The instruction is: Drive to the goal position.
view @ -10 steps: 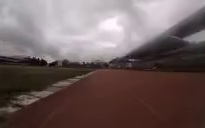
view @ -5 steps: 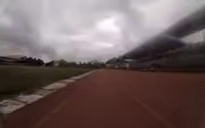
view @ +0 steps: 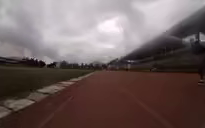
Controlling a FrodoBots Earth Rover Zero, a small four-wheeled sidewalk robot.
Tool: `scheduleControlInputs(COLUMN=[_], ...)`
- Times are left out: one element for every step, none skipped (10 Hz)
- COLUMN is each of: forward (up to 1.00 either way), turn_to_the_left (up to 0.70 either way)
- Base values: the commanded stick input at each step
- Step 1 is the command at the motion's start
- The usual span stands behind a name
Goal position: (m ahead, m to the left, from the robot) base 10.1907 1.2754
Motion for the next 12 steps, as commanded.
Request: scheduleControlInputs(forward=[0.7,0.7,0.7,0.7,0.7,0.7,0.7,0.7,0.7,0.7,0.7,0.7], turn_to_the_left=[0.04,0.04,0.0,0.0,0.0,0.0,0.03,0.08,-0.11,-0.33,-0.13,0.0])
